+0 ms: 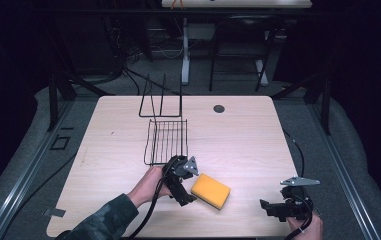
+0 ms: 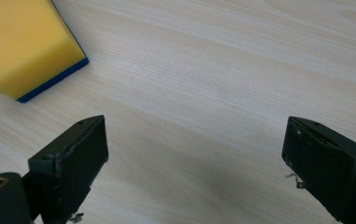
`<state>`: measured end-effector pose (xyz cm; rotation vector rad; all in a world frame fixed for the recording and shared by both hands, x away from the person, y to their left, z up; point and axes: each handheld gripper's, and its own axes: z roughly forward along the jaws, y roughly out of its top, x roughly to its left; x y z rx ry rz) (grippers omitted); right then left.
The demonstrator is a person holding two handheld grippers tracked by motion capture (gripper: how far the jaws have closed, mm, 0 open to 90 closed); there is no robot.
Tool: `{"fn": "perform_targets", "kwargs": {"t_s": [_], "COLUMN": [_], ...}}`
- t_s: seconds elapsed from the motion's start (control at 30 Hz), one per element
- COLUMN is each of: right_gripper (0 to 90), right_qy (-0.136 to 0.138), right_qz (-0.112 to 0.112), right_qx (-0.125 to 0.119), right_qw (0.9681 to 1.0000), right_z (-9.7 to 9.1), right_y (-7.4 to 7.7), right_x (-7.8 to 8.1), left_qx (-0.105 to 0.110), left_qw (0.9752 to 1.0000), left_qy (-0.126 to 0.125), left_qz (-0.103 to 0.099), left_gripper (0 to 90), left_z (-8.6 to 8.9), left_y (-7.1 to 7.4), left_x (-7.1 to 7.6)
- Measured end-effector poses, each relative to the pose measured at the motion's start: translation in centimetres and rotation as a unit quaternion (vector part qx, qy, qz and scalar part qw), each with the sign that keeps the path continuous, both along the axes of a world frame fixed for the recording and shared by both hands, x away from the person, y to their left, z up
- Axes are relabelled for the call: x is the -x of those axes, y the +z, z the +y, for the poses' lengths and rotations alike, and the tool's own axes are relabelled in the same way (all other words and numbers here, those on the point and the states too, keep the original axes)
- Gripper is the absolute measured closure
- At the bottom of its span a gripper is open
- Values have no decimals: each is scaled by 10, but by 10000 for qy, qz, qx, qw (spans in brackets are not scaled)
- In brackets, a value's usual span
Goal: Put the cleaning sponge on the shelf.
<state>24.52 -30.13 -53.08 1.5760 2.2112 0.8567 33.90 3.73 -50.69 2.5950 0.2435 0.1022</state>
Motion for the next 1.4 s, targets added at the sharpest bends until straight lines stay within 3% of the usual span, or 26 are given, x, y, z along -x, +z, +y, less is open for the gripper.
{"fn": "perform_targets", "kwargs": {"t_s": [0.43,0.73,1.27,1.4], "right_gripper": [76,71,71,71], "right_qy": [42,2,23,21], "right_qz": [67,15,33,37], "right_qx": [-15,-100,-127,-126], "right_qw": [10000,9999,9999,9999], "right_z": [0,-1,-2,-2], "right_y": [-1,0,-1,-1], "right_x": [-1,0,0,0], "left_qx": [-254,-226,-328,-342], "left_qw": [9988,9979,9969,9964], "left_qy": [-423,-608,-705,-747], "left_qz": [0,-14,140,227], "left_gripper": [0,0,1,47], "left_z": [-27,-41,-47,-46], "left_y": [-23,-28,-37,-37], "left_x": [-19,-21,-26,-26]}}
